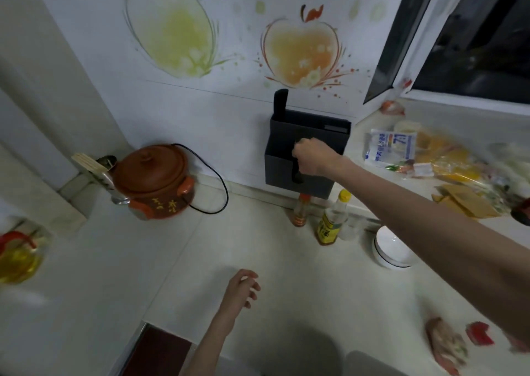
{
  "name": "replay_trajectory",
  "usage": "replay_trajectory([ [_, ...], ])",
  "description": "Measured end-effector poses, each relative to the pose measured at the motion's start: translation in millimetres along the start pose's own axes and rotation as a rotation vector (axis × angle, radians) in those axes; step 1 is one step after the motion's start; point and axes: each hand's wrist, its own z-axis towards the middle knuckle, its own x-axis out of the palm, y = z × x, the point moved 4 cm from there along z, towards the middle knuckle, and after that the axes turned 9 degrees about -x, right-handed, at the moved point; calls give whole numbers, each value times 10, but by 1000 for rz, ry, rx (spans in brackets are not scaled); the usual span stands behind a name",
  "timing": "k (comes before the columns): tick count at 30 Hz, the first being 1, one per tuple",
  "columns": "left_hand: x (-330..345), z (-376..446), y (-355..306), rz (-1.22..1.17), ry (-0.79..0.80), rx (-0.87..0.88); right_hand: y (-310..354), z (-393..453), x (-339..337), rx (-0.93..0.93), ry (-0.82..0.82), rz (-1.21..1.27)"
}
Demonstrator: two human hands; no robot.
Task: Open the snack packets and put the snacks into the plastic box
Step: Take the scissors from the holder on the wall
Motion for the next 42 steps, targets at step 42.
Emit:
replay_trajectory([
  [42, 941, -44, -310, 273, 138, 100, -375, -946, -250, 253, -275, 327],
])
